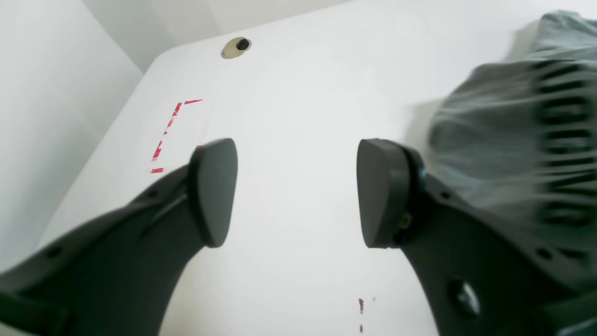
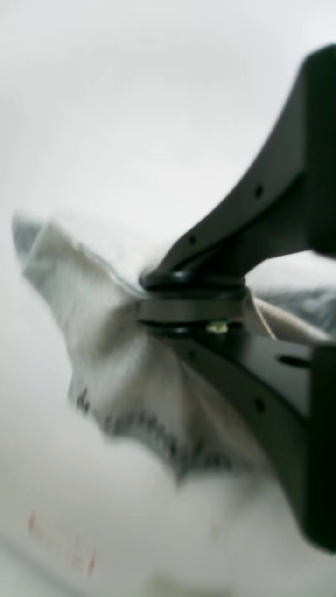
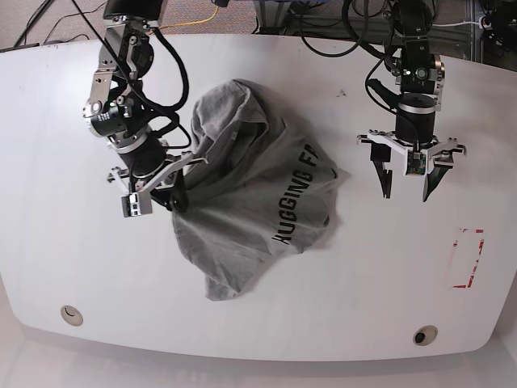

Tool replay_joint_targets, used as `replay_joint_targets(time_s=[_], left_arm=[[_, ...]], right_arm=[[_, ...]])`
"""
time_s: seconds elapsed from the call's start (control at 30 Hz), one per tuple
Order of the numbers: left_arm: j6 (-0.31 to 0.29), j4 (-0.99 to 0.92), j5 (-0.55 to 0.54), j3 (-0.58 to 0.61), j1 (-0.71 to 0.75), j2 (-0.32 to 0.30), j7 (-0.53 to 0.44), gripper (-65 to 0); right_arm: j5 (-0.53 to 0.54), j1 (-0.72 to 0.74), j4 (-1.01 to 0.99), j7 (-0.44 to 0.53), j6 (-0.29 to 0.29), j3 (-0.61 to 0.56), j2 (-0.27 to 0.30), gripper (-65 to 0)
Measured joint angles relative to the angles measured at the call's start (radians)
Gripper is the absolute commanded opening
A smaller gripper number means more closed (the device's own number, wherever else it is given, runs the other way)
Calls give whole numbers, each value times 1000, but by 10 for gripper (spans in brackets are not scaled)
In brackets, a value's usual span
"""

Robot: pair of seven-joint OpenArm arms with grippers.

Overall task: Layout the t-shirt on the table in an organized manner, then fold the t-shirt properly
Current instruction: 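Lift the shirt with the right gripper and pull it away from the left gripper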

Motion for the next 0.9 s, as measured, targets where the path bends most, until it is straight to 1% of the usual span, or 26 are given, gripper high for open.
replay_joint_targets(time_s=[0.13, 0.2, 0.3, 0.5, 0.6, 0.63, 0.73, 0.9], left_arm=[[-1, -9, 0, 2, -37, 0, 26, -269], [1, -13, 0, 2, -53, 0, 55, -269], [2, -24, 0, 2, -69, 0, 71, -269], [2, -68, 0, 2, -107, 0, 78, -269], [2, -81, 0, 2, -121, 0, 73, -269], [2, -88, 0, 2, -124, 0, 73, -269], [3, -109, 0, 16, -130, 0, 82, -269], [-1, -116, 0, 37, -147, 5, 79, -269]], right_arm=[[1, 14, 6, 0, 46, -2, 77, -650], [2, 29, 7, 0, 66, -3, 110, -650], [2, 51, 8, 3, 94, -4, 154, -650], [16, 135, 8, -3, 150, -6, 220, -650], [94, 175, 8, -3, 175, -7, 264, -650], [137, 192, 8, 1, 187, -7, 283, -650], [203, 247, 8, -4, 187, -7, 334, -650], [267, 349, 3, -4, 192, -7, 386, -650]])
